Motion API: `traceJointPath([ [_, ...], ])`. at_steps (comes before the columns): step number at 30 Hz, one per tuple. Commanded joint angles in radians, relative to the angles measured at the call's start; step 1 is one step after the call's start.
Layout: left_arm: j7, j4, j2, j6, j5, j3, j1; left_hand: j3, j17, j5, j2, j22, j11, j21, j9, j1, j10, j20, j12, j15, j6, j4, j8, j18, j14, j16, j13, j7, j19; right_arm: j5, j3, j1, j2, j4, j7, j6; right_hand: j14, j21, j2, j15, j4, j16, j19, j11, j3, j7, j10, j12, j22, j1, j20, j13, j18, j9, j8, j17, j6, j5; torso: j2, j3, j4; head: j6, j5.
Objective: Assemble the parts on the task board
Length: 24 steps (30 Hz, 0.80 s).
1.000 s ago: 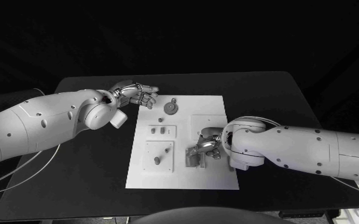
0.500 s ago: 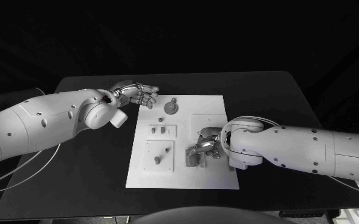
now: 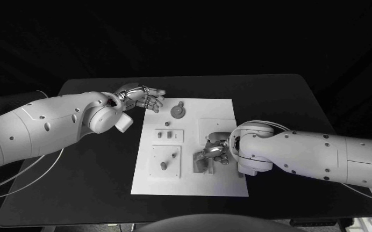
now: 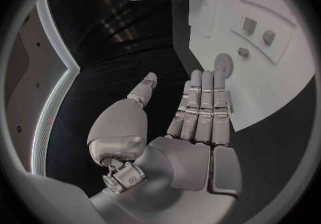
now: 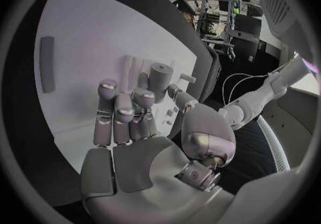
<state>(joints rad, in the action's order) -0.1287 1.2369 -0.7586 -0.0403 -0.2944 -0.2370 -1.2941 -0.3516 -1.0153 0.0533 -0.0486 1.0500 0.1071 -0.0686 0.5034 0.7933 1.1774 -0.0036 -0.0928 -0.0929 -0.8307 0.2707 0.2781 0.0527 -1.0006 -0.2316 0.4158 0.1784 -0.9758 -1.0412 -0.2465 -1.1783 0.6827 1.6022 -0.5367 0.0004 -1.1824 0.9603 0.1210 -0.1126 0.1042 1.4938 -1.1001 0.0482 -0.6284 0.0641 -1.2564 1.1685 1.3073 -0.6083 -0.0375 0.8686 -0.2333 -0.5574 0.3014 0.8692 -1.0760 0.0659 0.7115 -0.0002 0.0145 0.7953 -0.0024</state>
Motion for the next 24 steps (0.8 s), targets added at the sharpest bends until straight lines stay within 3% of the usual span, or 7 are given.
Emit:
traceJointPath([
  [1,-0.003,0.001,0.002,0.017,-0.001,0.001,0.0,0.003,-0.001,-0.001,-0.003,-0.002,-0.006,-0.002,-0.002,-0.01,-0.001,-0.002,-0.004,-0.001,-0.004,0.002,-0.003,0.018,-0.005,0.004,0.001,0.004,-0.002,-0.013,-0.001,0.001,-0.001,-0.001,0.004,0.026,0.002,-0.001,0.009,-0.003,-0.007,-0.003,0.005,-0.004,-0.002,0.003,0.005,-0.006,0.005,0.001,0.0,0.002,-0.029,0.0,-0.005,0.001,0.002,-0.005,0.0,0.0001,-0.0001,0.002,0.0],
  [10,-0.001,0.0,0.002,0.017,-0.001,0.001,0.0,0.003,-0.001,-0.001,-0.003,-0.002,-0.005,-0.002,-0.002,-0.011,-0.002,-0.002,-0.004,-0.001,-0.003,0.002,-0.004,0.018,-0.004,0.005,0.001,0.005,-0.002,-0.013,-0.001,0.001,0.0,0.001,0.004,0.02,0.003,-0.001,0.02,-0.004,-0.017,-0.003,0.006,-0.004,-0.007,0.004,0.006,-0.006,0.005,0.002,0.0,0.002,-0.029,-0.001,-0.005,0.001,0.003,-0.005,0.0,0.0005,0.0,0.003,0.0],
  [12,-0.001,0.0,0.002,0.017,-0.001,0.001,0.0,0.002,-0.001,-0.001,-0.004,-0.002,-0.005,-0.002,-0.002,-0.011,-0.002,-0.002,-0.003,-0.001,-0.003,0.002,-0.004,0.018,-0.004,0.005,0.001,0.005,-0.001,-0.013,-0.001,0.001,0.001,0.001,0.005,0.02,0.003,-0.001,0.024,-0.005,-0.025,-0.003,0.006,-0.004,-0.012,0.004,0.006,-0.007,0.005,0.001,-0.001,0.003,-0.029,-0.001,-0.005,0.001,0.003,0.011,0.0,0.0006,-0.0002,0.003,0.0],
  [18,-0.001,0.0,0.003,0.018,-0.002,0.001,0.0,0.002,-0.001,-0.001,-0.004,-0.002,-0.005,-0.001,-0.002,-0.012,-0.002,-0.002,-0.003,-0.001,-0.002,0.002,-0.004,0.018,-0.004,0.005,0.001,0.005,-0.001,-0.013,-0.001,0.001,0.003,0.004,0.008,0.014,0.004,0.0,0.058,-0.006,-0.055,-0.002,0.005,-0.004,-0.019,0.003,0.005,-0.007,0.005,0.004,-0.002,0.004,-0.029,-0.004,-0.004,0.002,0.004,-0.014,0.0,0.0007,-0.0004,0.002,0.0],
  [24,0.0,0.0,0.002,0.017,-0.002,0.001,0.0,0.002,-0.001,-0.001,-0.004,-0.002,-0.005,-0.001,-0.003,-0.012,-0.002,-0.002,-0.003,-0.001,-0.002,0.002,-0.004,0.018,-0.004,0.005,0.001,0.005,-0.001,-0.013,-0.001,0.001,0.006,0.007,0.012,0.012,0.003,0.001,0.069,-0.007,-0.07,-0.002,0.004,-0.003,-0.024,0.003,0.005,-0.008,0.005,0.002,-0.004,0.005,-0.029,-0.007,-0.003,0.002,0.005,-0.014,0.0,0.0006,0.0002,0.002,0.0],
])
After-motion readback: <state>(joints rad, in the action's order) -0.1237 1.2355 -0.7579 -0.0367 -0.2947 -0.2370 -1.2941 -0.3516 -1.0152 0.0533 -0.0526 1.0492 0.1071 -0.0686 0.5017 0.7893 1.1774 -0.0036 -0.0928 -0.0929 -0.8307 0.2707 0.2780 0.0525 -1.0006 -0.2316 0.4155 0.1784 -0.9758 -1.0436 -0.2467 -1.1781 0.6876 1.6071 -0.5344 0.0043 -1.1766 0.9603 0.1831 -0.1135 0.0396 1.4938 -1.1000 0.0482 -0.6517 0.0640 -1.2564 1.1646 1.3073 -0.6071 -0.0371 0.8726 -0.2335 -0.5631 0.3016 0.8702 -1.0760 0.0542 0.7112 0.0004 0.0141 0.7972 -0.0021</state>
